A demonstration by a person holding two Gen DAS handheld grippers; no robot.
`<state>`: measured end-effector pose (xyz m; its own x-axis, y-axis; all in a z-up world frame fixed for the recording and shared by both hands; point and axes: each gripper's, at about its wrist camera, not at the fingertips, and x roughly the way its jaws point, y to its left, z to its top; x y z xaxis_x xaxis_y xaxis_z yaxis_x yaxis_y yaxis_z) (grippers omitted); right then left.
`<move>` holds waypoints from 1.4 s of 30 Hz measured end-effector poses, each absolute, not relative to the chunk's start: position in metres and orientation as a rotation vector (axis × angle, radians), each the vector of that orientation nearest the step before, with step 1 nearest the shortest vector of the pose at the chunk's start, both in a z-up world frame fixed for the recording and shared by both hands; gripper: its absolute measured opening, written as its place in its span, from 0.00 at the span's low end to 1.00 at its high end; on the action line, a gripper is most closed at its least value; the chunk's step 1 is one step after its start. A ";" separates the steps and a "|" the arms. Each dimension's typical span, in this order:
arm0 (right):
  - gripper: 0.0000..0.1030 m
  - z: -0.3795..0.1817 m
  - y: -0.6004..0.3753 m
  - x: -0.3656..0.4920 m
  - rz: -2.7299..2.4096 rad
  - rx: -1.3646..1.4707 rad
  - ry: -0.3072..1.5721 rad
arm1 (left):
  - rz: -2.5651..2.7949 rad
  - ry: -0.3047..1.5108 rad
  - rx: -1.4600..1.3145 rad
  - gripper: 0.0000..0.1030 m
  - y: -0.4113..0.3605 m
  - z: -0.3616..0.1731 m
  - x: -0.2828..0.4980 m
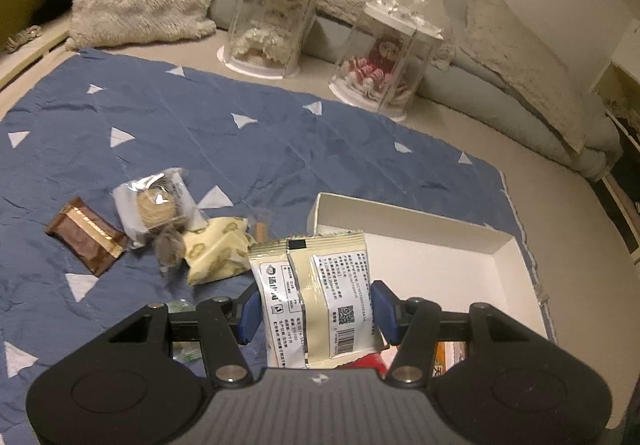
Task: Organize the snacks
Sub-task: 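Open the left tool releasing the white packet while the right releases the red bag in the tray, then move both open tools back over the remaining snack pile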
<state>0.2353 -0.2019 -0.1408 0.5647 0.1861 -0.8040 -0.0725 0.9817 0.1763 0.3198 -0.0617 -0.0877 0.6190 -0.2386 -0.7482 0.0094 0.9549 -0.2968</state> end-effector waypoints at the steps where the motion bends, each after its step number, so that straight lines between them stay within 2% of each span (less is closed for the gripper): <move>1: 0.65 -0.141 -0.201 0.236 0.152 0.101 0.959 | -0.148 0.901 -0.273 0.55 -0.064 -0.090 0.322; 2: 0.68 -0.142 -0.199 0.238 0.155 0.081 0.958 | -0.150 0.908 -0.270 0.55 -0.067 -0.093 0.325; 12: 0.67 -0.141 -0.217 0.245 0.196 0.080 0.998 | -0.239 0.926 -0.307 0.56 -0.098 -0.116 0.353; 17: 0.67 -0.139 -0.237 0.246 0.182 0.106 0.996 | -0.305 0.879 -0.311 0.57 -0.122 -0.120 0.364; 19: 0.67 -0.140 -0.243 0.246 0.171 0.114 0.995 | -0.315 0.867 -0.308 0.66 -0.129 -0.123 0.367; 20: 0.67 -0.140 -0.247 0.247 0.162 0.118 0.997 | -0.318 0.866 -0.309 0.79 -0.131 -0.125 0.368; 21: 0.67 -0.141 -0.250 0.247 0.154 0.122 0.999 | -0.321 0.867 -0.308 0.88 -0.133 -0.127 0.369; 37: 0.68 -0.137 -0.266 0.243 0.083 0.127 0.979 | -0.288 0.988 -0.172 0.89 -0.131 -0.135 0.364; 42: 0.82 -0.134 -0.267 0.239 0.044 0.113 0.956 | -0.292 0.985 -0.150 0.95 -0.128 -0.128 0.354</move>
<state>0.2386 -0.2665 -0.1338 0.5760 0.0876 -0.8127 0.0119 0.9932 0.1155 0.3544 -0.1276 -0.1283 0.5181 -0.3098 -0.7972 0.1753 0.9508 -0.2556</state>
